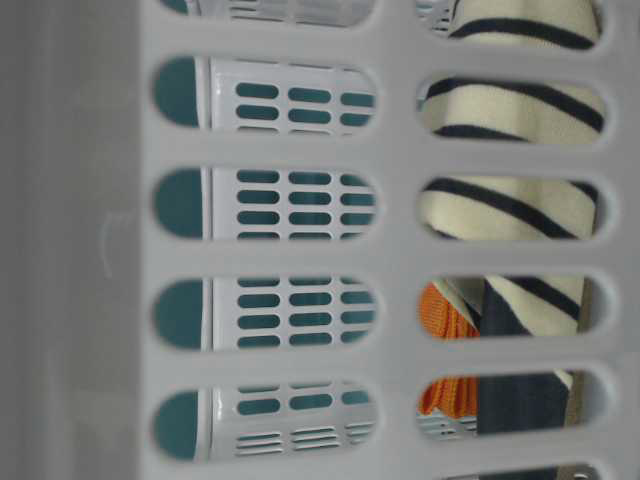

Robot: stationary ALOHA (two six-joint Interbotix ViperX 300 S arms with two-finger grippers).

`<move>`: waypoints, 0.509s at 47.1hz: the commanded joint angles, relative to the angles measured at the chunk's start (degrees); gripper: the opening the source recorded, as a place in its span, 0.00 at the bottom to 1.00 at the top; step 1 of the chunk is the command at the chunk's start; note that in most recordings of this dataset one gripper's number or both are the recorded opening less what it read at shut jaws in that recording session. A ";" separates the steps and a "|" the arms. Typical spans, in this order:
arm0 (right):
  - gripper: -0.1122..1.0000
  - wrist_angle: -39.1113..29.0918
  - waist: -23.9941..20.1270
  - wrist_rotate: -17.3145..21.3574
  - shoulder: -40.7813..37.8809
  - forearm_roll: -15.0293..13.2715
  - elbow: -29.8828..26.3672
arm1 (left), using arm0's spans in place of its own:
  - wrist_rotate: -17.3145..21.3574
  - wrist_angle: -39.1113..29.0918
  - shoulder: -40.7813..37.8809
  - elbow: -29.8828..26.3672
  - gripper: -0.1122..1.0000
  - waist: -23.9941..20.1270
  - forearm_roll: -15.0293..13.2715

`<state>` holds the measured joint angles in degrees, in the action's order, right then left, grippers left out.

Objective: Pick up the slipper from the shopping basket with the left arm.
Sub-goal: 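Move the left gripper over the basket toward the striped slipper, then lower the open left gripper down onto the striped slipper's toe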

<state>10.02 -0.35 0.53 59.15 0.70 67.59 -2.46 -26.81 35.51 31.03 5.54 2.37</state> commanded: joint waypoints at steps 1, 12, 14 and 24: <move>0.10 0.00 -0.09 0.09 -0.26 0.18 -1.32 | -0.09 -7.65 -6.77 -8.09 0.10 0.35 0.18; 0.10 0.00 -0.62 0.09 -0.26 0.18 -1.14 | -0.18 -17.93 -21.71 -20.65 0.10 0.97 0.26; 0.10 -0.09 -0.70 0.09 -0.18 0.18 -1.05 | -0.09 -19.07 -24.17 -22.68 0.10 0.97 0.26; 0.10 -0.97 -0.97 0.09 -0.18 0.18 -1.05 | -0.35 -23.03 -34.19 -30.59 0.10 1.23 0.26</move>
<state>9.14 -1.23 0.53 59.33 0.62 67.59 -2.46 -48.96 3.78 4.31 6.42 2.46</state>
